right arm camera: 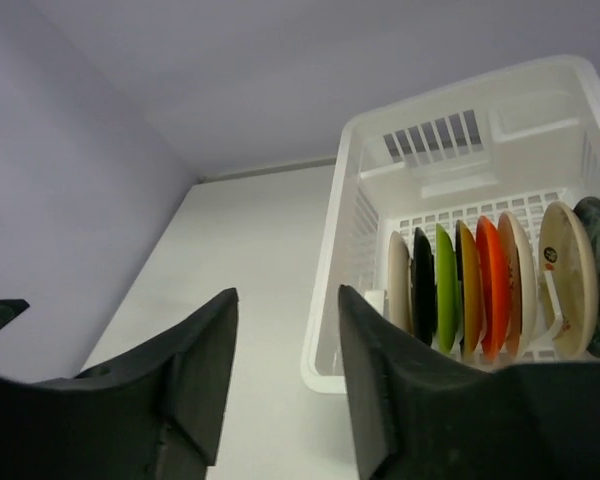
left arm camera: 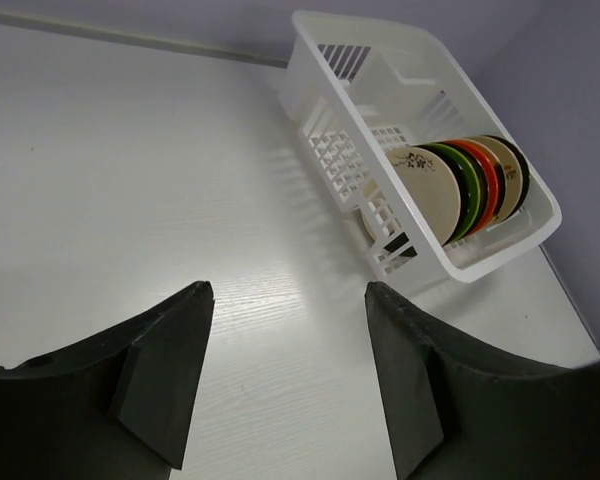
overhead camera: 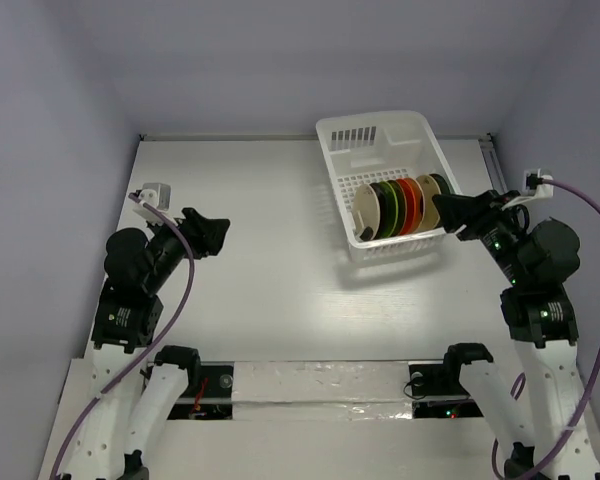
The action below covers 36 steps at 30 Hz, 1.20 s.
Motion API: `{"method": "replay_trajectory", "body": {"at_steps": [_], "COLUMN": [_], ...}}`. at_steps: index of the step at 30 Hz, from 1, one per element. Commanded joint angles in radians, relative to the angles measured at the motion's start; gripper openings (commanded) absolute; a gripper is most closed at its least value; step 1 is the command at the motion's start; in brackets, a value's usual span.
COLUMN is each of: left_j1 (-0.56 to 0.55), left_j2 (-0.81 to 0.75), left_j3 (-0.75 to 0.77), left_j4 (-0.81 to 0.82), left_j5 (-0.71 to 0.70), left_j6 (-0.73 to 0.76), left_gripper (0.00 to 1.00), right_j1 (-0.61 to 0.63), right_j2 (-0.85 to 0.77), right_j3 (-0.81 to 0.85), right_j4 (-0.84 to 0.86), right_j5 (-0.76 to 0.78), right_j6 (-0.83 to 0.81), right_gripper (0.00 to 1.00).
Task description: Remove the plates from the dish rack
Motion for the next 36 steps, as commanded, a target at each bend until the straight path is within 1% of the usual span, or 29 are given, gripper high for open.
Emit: {"method": "replay_trajectory", "body": {"at_steps": [1, 2, 3, 4, 5, 6, 7, 8, 9, 10, 12, 13, 14, 18, 20, 22, 25, 27, 30, 31, 36], "left_j1": [-0.004, -0.004, -0.004, -0.004, -0.004, -0.004, -0.004, -0.004, -0.004, -0.004, -0.004, -0.004, -0.004, -0.004, -0.004, -0.004, -0.004, -0.004, -0.004, -0.004, -0.004], "left_j2": [0.005, 0.000, -0.004, -0.013, -0.015, -0.018, -0.023, -0.029, -0.032, -0.040, -0.043, -0.047, -0.047, -0.052, -0.055, -0.066, -0.098, -0.113, -0.116, -0.122, -0.119], "left_j3": [-0.014, -0.023, -0.029, -0.035, -0.041, -0.043, -0.044, -0.046, -0.044, -0.043, -0.037, -0.035, -0.035, -0.034, -0.035, -0.040, -0.083, -0.121, -0.116, -0.118, -0.129], "left_j4": [-0.001, -0.009, -0.012, -0.012, -0.015, -0.025, -0.029, -0.033, -0.035, -0.042, -0.061, -0.073, -0.079, -0.069, -0.050, -0.024, 0.026, 0.054, 0.047, 0.048, 0.057], "left_j5": [-0.019, -0.039, -0.039, -0.036, -0.018, -0.008, -0.004, 0.012, 0.016, 0.013, -0.019, -0.023, -0.033, -0.082, -0.120, -0.145, -0.175, -0.185, -0.183, -0.181, -0.166], "left_j6": [0.010, 0.009, 0.004, 0.000, -0.010, -0.013, -0.013, -0.016, -0.016, -0.016, -0.026, -0.028, -0.031, -0.043, -0.039, -0.040, -0.056, -0.059, -0.050, -0.050, -0.048], "left_gripper": [0.60, 0.59, 0.55, 0.52, 0.49, 0.41, 0.36, 0.31, 0.20, 0.15, 0.02, 0.00, 0.00, 0.00, 0.00, 0.05, 0.14, 0.20, 0.21, 0.21, 0.24], "right_j1": [0.021, 0.043, 0.058, 0.083, 0.115, 0.209, 0.269, 0.329, 0.427, 0.461, 0.503, 0.515, 0.531, 0.542, 0.551, 0.551, 0.551, 0.551, 0.551, 0.551, 0.551], "right_j2": [0.045, 0.059, 0.099, 0.122, 0.148, 0.178, 0.245, 0.283, 0.321, 0.396, 0.465, 0.497, 0.558, 0.691, 0.740, 0.801, 0.858, 0.892, 0.949, 0.973, 1.012], "right_j3": [0.055, 0.057, 0.064, 0.072, 0.083, 0.098, 0.142, 0.167, 0.191, 0.216, 0.280, 0.300, 0.339, 0.415, 0.446, 0.481, 0.492, 0.498, 0.492, 0.494, 0.500], "right_j4": [0.013, 0.019, 0.019, 0.016, 0.012, -0.013, -0.030, -0.062, -0.079, -0.094, -0.135, -0.151, -0.166, -0.246, -0.287, -0.318, -0.338, -0.355, -0.349, -0.349, -0.349], "right_j5": [-0.028, -0.026, -0.022, 0.012, 0.046, 0.093, 0.209, 0.268, 0.326, 0.433, 0.497, 0.523, 0.581, 0.672, 0.724, 0.781, 0.833, 0.850, 0.870, 0.897, 0.966], "right_j6": [-0.028, -0.030, -0.034, -0.042, -0.059, -0.068, -0.083, -0.105, -0.111, -0.114, -0.123, -0.125, -0.129, -0.143, -0.152, -0.153, -0.159, -0.156, -0.162, -0.162, -0.149], "right_gripper": [0.49, 0.40, 0.32, 0.18, 0.10, 0.05, 0.00, 0.00, 0.00, 0.00, 0.00, 0.00, 0.00, 0.00, 0.17, 0.30, 0.43, 0.43, 0.41, 0.40, 0.39]}}
